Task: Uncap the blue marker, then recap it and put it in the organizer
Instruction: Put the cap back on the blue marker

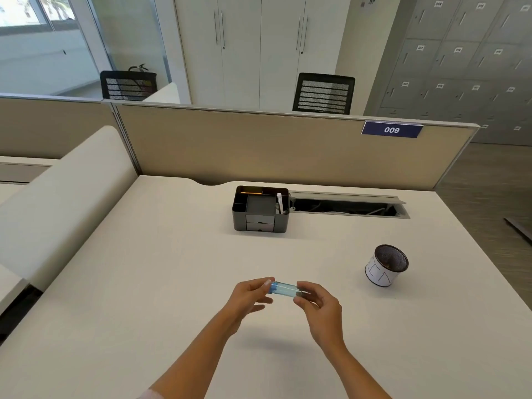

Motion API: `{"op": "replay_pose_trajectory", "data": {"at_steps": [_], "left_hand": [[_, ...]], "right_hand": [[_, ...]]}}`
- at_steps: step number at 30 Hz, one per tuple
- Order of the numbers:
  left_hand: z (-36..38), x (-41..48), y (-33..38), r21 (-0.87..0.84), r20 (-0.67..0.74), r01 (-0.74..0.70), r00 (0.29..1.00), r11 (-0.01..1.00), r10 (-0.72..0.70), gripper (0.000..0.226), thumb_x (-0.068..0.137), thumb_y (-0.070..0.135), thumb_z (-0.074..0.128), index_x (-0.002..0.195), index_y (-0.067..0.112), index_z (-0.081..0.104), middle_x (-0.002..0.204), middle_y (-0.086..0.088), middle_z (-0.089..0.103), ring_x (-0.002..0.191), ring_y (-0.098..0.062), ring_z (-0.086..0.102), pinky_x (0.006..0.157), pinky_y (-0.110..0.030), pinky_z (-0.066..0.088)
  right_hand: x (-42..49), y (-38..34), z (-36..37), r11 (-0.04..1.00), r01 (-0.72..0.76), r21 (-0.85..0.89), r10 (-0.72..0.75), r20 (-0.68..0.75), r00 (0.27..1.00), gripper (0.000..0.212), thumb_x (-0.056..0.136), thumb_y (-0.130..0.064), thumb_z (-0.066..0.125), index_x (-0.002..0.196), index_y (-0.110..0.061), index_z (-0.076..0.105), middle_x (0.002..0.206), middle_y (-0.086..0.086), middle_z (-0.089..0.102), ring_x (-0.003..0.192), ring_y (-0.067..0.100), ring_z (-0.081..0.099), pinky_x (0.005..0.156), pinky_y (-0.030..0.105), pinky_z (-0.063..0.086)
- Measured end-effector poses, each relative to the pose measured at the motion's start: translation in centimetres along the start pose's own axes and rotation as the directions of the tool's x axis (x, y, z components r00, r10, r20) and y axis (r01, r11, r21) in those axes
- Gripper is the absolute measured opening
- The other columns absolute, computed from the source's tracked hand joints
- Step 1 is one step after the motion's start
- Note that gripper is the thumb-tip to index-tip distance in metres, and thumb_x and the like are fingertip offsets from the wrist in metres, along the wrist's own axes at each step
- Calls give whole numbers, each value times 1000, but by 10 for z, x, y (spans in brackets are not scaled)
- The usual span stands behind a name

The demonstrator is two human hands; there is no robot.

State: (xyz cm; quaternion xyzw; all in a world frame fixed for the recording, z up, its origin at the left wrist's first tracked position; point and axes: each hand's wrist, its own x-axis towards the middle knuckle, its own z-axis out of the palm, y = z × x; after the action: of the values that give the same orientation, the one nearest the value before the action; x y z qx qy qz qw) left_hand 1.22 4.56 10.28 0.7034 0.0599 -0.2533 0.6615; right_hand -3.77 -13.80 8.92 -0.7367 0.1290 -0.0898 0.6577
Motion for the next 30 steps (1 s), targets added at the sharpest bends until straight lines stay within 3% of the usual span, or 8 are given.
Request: {"op": "replay_pose_trajectory", "data": {"at_steps": [3,9,14,18,20,24,30], "left_hand": [[-4,0,1,-12,-13,7,1000,1000,-7,34,88,43,65,112,20,73,109,-1,75,94,-13,74,87,-24,51],[-8,-1,6,-90,-48,73,996,993,-77,54,59,64,76,89,19,78,88,-3,80,86,-15,76,72,-18,55],[-10,1,10,-149,-54,135,988,980,-144,69,54,66,75,93,9,76,77,-5,79,76,-17,76,73,-24,60],[-12,2,13,-224,1,153,988,962,-157,72,61,62,75,103,3,73,58,2,66,61,-13,66,83,-29,59],[-10,3,15,-231,-7,154,987,961,-160,73,60,62,75,103,4,72,57,2,67,60,-12,68,84,-30,59],[-9,4,21,-211,-65,127,987,969,-144,71,52,66,72,94,8,75,72,-5,77,71,-16,75,68,-23,60],[-5,6,24,-180,-163,59,983,982,-89,70,48,69,74,89,12,77,79,-7,78,74,-19,76,69,-22,60]], "right_hand": [[1,-1,0,998,61,-13,-60,14,998,40,80,8,71,92,-30,75,89,-10,76,89,10,72,73,13,55],[5,-10,-2,963,260,-71,-255,68,965,56,80,17,64,90,-37,74,94,-12,74,92,12,70,75,14,55],[8,-13,-4,934,352,-66,-343,115,932,56,82,22,58,96,-29,75,99,-8,73,96,16,69,75,20,58],[9,-14,-3,924,382,-34,-375,129,918,52,84,21,58,99,-25,75,100,-8,74,98,18,69,75,23,60],[8,-15,-2,923,383,-15,-379,121,918,51,84,20,59,100,-26,75,101,-9,74,97,19,70,75,24,60],[10,-19,1,927,375,-17,-371,98,923,55,84,17,62,100,-34,75,100,-12,74,95,13,70,75,17,58],[12,-22,3,892,443,-86,-435,100,895,49,84,14,64,106,-29,72,102,-14,73,96,9,69,75,12,55]]}}
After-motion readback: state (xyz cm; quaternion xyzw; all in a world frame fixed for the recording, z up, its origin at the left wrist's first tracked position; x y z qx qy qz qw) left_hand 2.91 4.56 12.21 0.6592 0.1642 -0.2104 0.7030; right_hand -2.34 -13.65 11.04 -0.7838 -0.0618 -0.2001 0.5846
